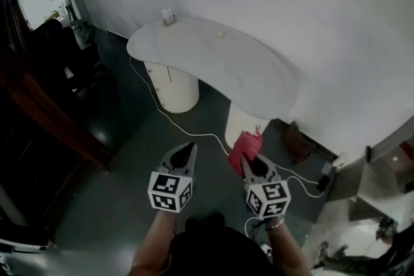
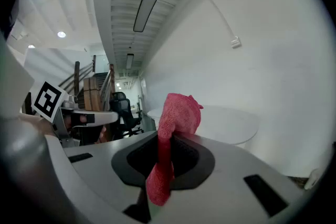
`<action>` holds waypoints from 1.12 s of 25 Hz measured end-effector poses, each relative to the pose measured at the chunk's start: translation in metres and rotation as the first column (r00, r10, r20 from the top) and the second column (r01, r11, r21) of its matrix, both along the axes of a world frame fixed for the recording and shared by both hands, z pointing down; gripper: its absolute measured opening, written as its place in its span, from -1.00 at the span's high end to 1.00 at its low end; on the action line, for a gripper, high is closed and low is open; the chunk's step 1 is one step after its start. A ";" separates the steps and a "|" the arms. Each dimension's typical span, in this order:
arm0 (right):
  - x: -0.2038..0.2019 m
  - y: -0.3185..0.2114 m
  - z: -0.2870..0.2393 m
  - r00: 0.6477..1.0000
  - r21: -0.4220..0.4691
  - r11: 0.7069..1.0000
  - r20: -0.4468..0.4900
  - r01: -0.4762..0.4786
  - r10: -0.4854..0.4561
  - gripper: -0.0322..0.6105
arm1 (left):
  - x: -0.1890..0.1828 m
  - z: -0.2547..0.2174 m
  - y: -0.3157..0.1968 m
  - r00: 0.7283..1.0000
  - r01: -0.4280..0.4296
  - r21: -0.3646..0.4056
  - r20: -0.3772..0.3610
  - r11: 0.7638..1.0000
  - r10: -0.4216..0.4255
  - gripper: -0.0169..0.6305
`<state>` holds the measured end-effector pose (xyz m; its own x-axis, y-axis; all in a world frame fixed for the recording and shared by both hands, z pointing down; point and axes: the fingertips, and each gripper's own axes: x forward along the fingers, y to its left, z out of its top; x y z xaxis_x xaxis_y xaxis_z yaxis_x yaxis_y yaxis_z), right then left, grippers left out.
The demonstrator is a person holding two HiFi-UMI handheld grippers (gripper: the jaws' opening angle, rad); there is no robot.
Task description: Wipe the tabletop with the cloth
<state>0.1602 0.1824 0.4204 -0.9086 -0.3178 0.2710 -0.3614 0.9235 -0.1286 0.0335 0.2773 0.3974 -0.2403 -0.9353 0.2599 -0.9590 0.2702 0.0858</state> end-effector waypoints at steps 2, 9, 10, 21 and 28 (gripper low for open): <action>-0.001 -0.002 -0.001 1.000 -0.004 1.000 0.004 -0.005 0.005 0.76 | -0.003 0.001 -0.003 1.000 0.003 0.001 -0.007 1.000 -0.003 0.94; -0.008 -0.020 0.004 1.000 -0.028 1.000 0.005 -0.004 0.004 0.76 | -0.010 0.007 -0.015 0.999 0.039 -0.003 -0.017 0.999 -0.039 0.94; -0.009 -0.022 0.005 1.000 -0.029 1.000 0.004 -0.005 0.005 0.76 | -0.010 0.008 -0.018 0.999 0.039 -0.006 -0.016 0.999 -0.039 0.94; -0.063 -0.080 0.023 0.998 -0.051 0.998 -0.042 -0.046 0.044 0.76 | -0.058 0.039 -0.087 0.999 -0.015 -0.041 -0.050 0.999 0.013 0.94; -0.147 -0.153 0.042 0.992 -0.094 0.990 -0.083 -0.106 0.098 0.76 | -0.146 0.056 -0.172 0.994 -0.071 -0.046 -0.086 0.996 0.067 0.94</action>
